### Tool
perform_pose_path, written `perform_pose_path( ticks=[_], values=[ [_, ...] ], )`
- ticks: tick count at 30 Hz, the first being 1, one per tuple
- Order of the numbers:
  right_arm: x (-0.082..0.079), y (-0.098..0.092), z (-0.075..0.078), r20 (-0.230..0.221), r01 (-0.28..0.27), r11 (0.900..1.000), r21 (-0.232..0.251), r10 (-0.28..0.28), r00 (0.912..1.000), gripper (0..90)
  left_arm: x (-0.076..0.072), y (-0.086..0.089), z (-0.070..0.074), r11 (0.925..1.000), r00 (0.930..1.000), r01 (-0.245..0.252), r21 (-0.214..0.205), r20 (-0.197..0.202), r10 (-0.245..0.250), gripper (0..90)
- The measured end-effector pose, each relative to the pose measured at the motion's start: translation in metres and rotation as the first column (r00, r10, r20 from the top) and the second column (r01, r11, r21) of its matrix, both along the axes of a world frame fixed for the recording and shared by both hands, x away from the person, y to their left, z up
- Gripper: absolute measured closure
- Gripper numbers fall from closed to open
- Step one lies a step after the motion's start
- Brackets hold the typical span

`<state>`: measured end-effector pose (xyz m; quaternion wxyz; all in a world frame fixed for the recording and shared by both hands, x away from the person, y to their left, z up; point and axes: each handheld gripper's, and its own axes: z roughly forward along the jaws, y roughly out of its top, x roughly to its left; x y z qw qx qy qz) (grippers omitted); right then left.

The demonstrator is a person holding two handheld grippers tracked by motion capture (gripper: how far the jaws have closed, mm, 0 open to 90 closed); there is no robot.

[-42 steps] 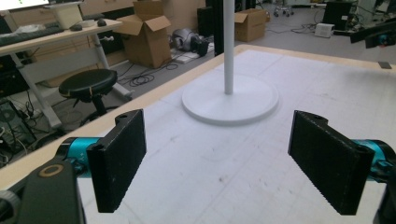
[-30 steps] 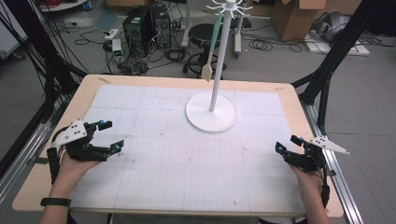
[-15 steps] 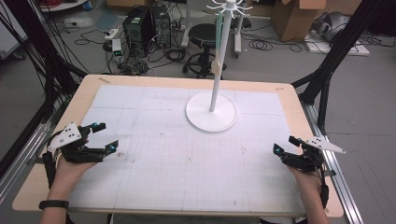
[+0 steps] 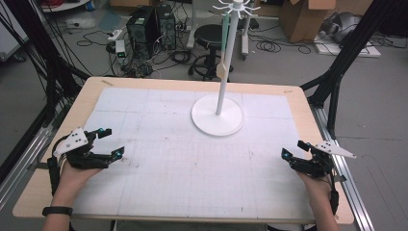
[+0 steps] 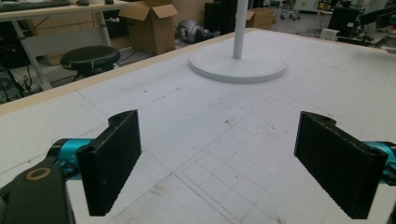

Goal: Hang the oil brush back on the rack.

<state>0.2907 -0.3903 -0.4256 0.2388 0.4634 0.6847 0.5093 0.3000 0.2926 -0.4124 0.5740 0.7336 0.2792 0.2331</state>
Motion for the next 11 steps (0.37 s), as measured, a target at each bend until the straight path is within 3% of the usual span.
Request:
perform_pose_path(
  ticks=[11],
  values=[
    [0.0003, -0.0002, -0.0001, 0.0, 0.001, 1.0, 0.003, -0.001, 1.0, 16.6, -0.0018, 0.001, -0.0011, 0.9998, 0.9998, -0.018, -0.002, 0.011, 0.018, 15.6]
  ],
)
